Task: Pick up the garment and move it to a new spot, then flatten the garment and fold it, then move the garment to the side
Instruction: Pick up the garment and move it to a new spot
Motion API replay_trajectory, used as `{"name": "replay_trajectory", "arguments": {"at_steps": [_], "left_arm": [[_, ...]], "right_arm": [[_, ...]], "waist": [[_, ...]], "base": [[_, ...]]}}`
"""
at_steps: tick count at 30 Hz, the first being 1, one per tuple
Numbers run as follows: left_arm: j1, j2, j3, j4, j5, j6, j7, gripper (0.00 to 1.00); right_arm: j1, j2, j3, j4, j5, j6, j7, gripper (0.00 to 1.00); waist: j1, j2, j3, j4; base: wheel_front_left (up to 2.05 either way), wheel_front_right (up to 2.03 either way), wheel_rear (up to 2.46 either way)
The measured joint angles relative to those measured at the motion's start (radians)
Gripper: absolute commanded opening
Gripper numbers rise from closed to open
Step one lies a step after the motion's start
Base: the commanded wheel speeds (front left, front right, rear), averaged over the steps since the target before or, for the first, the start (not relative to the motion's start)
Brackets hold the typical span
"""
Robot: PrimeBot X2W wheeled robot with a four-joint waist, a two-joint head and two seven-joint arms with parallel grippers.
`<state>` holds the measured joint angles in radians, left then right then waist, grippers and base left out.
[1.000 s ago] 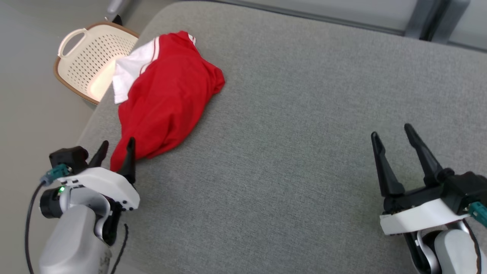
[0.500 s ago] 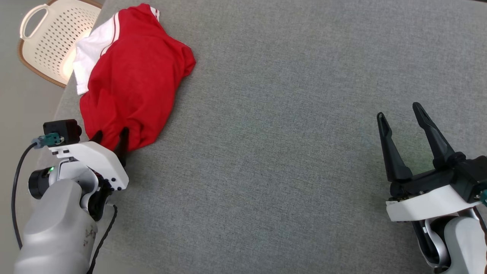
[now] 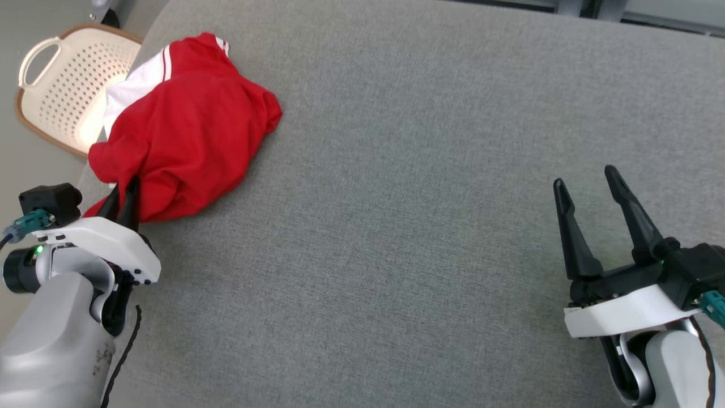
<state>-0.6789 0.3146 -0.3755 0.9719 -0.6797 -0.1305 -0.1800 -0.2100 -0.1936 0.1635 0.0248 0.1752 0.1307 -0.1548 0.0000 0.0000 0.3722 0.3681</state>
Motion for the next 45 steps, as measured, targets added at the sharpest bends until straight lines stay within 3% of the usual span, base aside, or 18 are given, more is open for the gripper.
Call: {"name": "replay_trajectory", "arguments": {"at_steps": [6,14,25,33,41,42,43,44,45], "left_arm": [[0.001,0.027,0.016,-0.097,0.024,0.010,-0.077,0.00],[0.060,0.013,0.046,-0.433,0.147,0.074,-0.081,0.00],[0.083,-0.070,-0.075,-0.722,0.225,0.123,-0.025,0.00],[0.007,-0.209,-0.218,-0.701,0.256,0.100,0.036,0.00],[-0.066,-0.265,-0.364,-0.547,0.253,0.079,0.034,0.00],[-0.070,-0.267,-0.383,-0.528,0.244,0.079,0.030,0.22],[-0.071,-0.266,-0.412,-0.514,0.228,0.079,0.033,0.88],[-0.072,-0.265,-0.447,-0.497,0.199,0.079,0.056,1.00],[-0.072,-0.266,-0.488,-0.480,0.182,0.078,0.081,1.00]], "right_arm": [[0.023,0.033,0.000,0.061,0.021,0.000,-0.042,1.00],[0.047,0.060,0.015,0.123,0.038,0.000,-0.081,1.00],[0.048,0.086,-0.018,0.138,0.046,0.000,-0.102,1.00],[0.030,0.103,-0.049,0.130,0.062,0.000,-0.106,1.00],[0.009,0.127,-0.070,0.104,0.064,0.000,-0.106,1.00],[0.007,0.129,-0.071,0.101,0.064,0.000,-0.107,1.00],[0.005,0.131,-0.072,0.100,0.065,0.000,-0.107,1.00],[0.004,0.133,-0.072,0.099,0.066,0.000,-0.107,1.00],[0.003,0.136,-0.071,0.099,0.069,0.000,-0.107,1.00]], "waist": [[0.0000,0.0000,-0.083,-0.013],[0.0000,0.0000,-0.202,-0.041],[0.0000,0.0000,-0.261,-0.204],[0.0000,0.0001,-0.236,-0.346],[0.0000,0.0000,-0.185,-0.496],[0.0000,0.0000,-0.178,-0.512],[0.0000,0.0001,-0.171,-0.527],[0.0000,0.0000,-0.163,-0.541],[0.0000,0.0000,-0.156,-0.555]], "base": [[0.00,0.00,0.00],[0.00,0.00,0.00],[0.00,0.00,0.00],[0.00,0.00,0.00],[0.00,0.00,0.00],[0.00,0.00,0.00],[0.00,0.00,0.00],[0.00,0.00,0.00],[0.00,0.00,0.00]]}}
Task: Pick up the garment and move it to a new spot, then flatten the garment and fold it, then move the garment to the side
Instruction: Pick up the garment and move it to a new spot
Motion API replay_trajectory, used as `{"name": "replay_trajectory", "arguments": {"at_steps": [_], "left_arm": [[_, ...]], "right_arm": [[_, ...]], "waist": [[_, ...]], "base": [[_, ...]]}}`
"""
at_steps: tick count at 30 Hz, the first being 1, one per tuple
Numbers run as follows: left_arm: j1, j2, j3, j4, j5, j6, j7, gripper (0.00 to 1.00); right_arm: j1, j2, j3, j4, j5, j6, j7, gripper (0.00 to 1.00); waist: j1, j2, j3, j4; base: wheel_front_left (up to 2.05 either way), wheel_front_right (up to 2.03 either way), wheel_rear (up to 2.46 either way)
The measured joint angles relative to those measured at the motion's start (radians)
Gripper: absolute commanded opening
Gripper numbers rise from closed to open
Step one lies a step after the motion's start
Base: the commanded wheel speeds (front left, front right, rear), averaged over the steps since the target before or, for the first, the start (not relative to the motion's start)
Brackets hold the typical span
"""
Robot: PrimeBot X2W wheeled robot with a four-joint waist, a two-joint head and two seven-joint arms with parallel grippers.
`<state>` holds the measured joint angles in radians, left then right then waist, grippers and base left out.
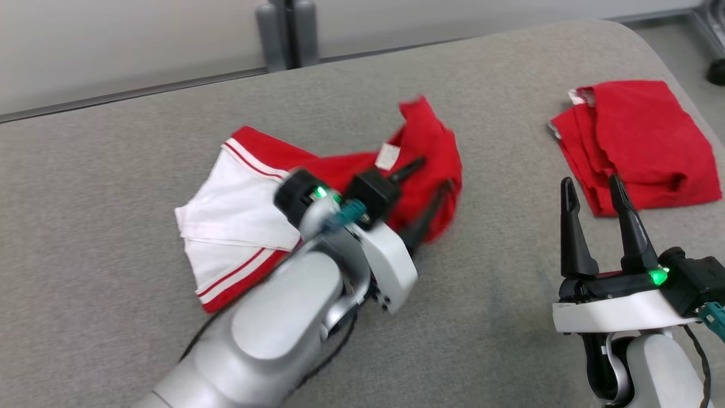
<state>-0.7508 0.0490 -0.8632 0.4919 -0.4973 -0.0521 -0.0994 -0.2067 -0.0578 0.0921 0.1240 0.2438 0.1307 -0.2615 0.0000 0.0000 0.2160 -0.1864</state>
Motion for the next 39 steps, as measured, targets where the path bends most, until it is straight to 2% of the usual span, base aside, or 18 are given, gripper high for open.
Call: {"name": "replay_trajectory", "arguments": {"at_steps": [4,10,16,18,19,24,29,36,39], "left_arm": [[-0.018,-0.004,-0.089,0.009,-0.052,0.016,-0.015,1.00],[-0.049,-0.001,-0.073,0.072,-0.101,0.080,-0.111,1.00],[-0.050,0.019,0.022,0.109,-0.122,0.107,-0.157,1.00],[-0.012,0.060,0.080,0.105,-0.120,0.113,-0.161,1.00],[-0.012,0.060,0.080,0.105,-0.120,0.113,-0.161,1.00],[0.103,0.113,0.206,0.016,-0.086,0.122,-0.164,1.00],[0.255,0.166,0.273,-0.041,-0.003,0.124,-0.164,1.00],[0.473,0.159,0.410,-0.179,0.060,0.123,-0.164,1.00],[0.543,0.129,0.478,-0.229,0.072,0.115,-0.164,1.00]], "right_arm": [[-0.001,0.004,-0.012,-0.003,0.003,0.000,0.000,1.00],[0.002,0.007,-0.030,-0.008,0.001,0.000,-0.002,1.00],[0.008,-0.001,-0.031,-0.010,-0.009,0.000,-0.002,1.00],[0.022,-0.026,-0.025,-0.009,-0.017,0.000,-0.002,1.00],[0.022,-0.026,-0.025,-0.009,-0.017,0.000,-0.002,1.00],[0.034,-0.053,-0.010,0.000,-0.023,0.000,-0.002,1.00],[0.062,-0.082,0.025,0.039,-0.024,0.000,-0.002,1.00],[0.102,-0.094,0.050,0.072,-0.020,0.000,-0.002,1.00],[0.104,-0.095,0.059,0.078,-0.016,0.000,-0.002,1.00]], "waist": [[0.0000,0.0000,0.027,-0.031],[0.0000,0.0000,0.030,0.010],[0.0000,0.0000,0.010,0.080],[0.0001,0.0000,-0.007,0.131],[0.0001,0.0000,-0.007,0.131],[0.0001,0.0000,-0.041,0.221],[0.0000,0.0000,-0.086,0.298],[0.0001,0.0000,-0.146,0.372],[0.0001,0.0000,-0.149,0.389]], "base": [[0.00,0.00,0.00],[0.00,0.00,0.00],[0.00,0.00,0.00],[0.00,0.00,0.00],[0.00,0.00,0.00],[0.00,0.00,0.00],[0.00,0.00,0.00],[0.00,0.00,0.00],[0.00,0.00,0.00]]}}
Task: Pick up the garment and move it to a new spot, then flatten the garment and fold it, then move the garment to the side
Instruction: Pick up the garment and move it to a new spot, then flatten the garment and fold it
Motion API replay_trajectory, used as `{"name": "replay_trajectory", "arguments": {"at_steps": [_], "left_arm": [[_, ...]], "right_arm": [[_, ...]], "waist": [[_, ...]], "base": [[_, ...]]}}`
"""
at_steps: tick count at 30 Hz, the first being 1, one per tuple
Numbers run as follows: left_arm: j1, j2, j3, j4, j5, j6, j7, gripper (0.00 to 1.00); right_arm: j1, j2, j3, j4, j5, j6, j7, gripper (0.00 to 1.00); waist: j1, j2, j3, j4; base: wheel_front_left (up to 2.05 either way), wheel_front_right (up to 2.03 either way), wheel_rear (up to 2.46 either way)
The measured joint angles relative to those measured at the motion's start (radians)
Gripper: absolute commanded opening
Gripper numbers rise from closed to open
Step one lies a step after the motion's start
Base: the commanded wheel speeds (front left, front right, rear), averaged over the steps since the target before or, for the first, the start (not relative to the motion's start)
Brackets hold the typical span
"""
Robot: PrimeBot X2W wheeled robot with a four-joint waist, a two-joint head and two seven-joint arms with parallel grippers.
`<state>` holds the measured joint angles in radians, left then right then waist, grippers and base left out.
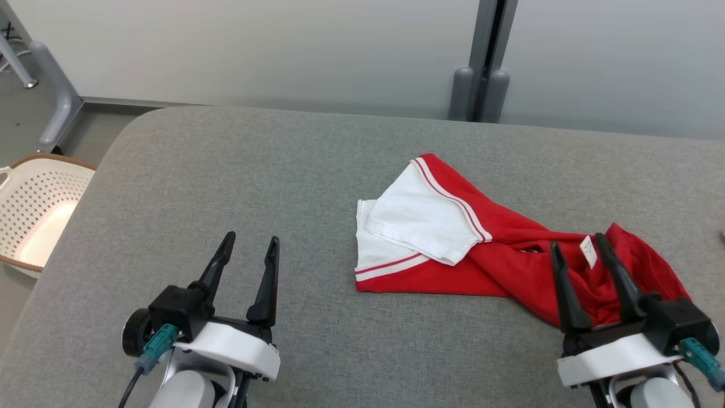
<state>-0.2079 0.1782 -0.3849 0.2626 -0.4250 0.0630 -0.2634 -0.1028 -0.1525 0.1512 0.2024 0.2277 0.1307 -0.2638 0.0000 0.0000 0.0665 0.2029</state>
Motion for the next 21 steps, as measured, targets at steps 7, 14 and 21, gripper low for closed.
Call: {"name": "replay_trajectory", "arguments": {"at_steps": [7,14,21], "left_arm": [[0.040,-0.061,0.077,-0.015,0.049,-0.066,0.000,1.00],[0.016,-0.109,0.117,0.010,0.077,-0.107,0.000,1.00],[-0.010,-0.127,0.137,0.021,0.081,-0.125,0.000,1.00]], "right_arm": [[-0.025,-0.027,0.113,0.075,0.052,0.000,0.067,1.00],[-0.099,-0.067,0.244,0.132,0.202,0.000,0.155,1.00],[-0.192,-0.086,0.284,0.202,0.274,0.000,0.214,1.00]], "waist": [[0.0000,0.0000,0.025,0.016],[0.0000,0.0000,0.061,0.041],[0.0000,0.0000,0.120,0.079]], "base": [[0.00,0.00,0.00],[0.00,0.00,0.00],[0.00,0.00,0.00]]}}
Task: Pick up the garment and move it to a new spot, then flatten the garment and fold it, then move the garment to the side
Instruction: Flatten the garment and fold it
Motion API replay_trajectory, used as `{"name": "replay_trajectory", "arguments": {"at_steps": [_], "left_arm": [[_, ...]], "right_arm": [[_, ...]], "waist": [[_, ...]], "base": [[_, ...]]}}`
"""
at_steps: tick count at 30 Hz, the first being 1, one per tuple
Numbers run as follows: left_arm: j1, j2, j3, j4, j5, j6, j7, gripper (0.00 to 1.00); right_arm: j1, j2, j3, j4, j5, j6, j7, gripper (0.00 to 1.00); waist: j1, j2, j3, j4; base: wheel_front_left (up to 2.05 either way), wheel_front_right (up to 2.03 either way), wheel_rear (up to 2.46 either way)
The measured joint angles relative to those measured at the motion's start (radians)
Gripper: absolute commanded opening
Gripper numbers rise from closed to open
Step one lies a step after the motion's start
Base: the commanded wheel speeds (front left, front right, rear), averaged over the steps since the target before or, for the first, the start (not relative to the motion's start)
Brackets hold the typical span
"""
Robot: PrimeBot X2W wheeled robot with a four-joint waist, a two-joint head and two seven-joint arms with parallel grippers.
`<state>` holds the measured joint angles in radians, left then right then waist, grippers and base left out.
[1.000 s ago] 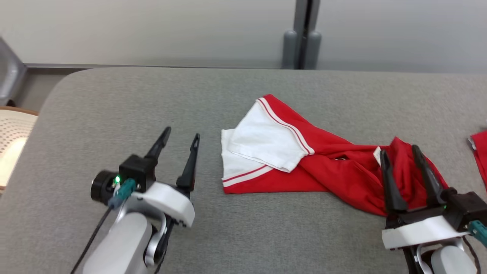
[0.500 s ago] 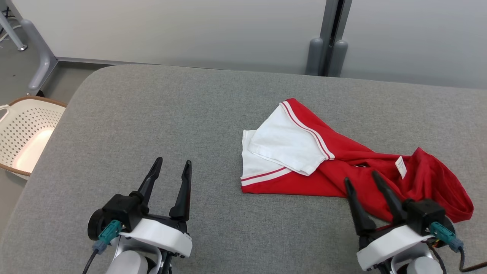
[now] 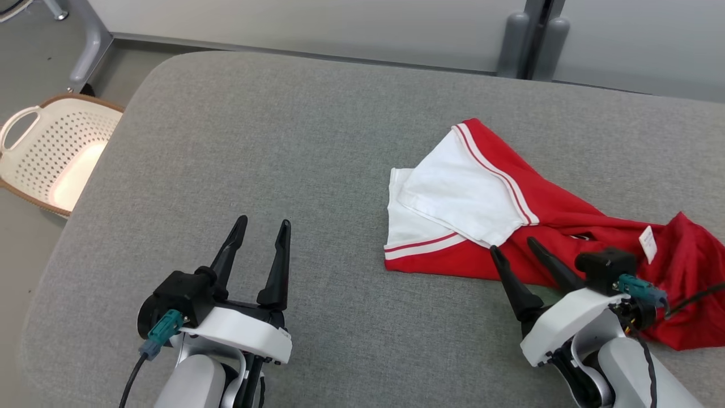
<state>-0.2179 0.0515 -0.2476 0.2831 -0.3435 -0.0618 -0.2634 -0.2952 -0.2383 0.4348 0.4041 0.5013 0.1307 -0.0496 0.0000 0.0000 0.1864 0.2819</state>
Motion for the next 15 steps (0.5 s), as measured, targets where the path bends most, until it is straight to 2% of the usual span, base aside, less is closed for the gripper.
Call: {"name": "replay_trajectory", "arguments": {"at_steps": [8,9,10,11,15], "left_arm": [[-0.015,-0.002,-0.036,0.005,-0.038,0.002,0.000,1.00],[-0.015,-0.002,-0.041,0.004,-0.040,0.006,0.000,1.00],[-0.016,-0.002,-0.046,0.004,-0.045,0.008,0.000,1.00],[-0.017,-0.002,-0.050,0.003,-0.046,0.010,0.000,1.00],[-0.017,-0.002,-0.065,0.002,-0.054,0.017,0.000,1.00]], "right_arm": [[-0.086,-0.020,0.030,0.068,0.055,0.000,0.008,1.00],[-0.094,-0.021,0.032,0.074,0.058,0.000,0.006,0.60],[-0.101,-0.023,0.035,0.079,0.061,0.000,0.005,0.03],[-0.108,-0.026,0.040,0.083,0.062,0.000,0.004,0.00],[-0.123,-0.030,0.040,0.076,0.091,0.000,-0.019,0.00]], "waist": [[0.0000,0.0000,0.061,0.060],[0.0000,0.0000,0.065,0.065],[0.0000,0.0000,0.068,0.070],[0.0000,0.0000,0.070,0.074],[0.0000,0.0000,0.071,0.084]], "base": [[0.00,0.00,0.00],[0.00,0.00,0.00],[0.00,0.00,0.00],[0.00,0.00,0.00],[0.00,0.00,0.00]]}}
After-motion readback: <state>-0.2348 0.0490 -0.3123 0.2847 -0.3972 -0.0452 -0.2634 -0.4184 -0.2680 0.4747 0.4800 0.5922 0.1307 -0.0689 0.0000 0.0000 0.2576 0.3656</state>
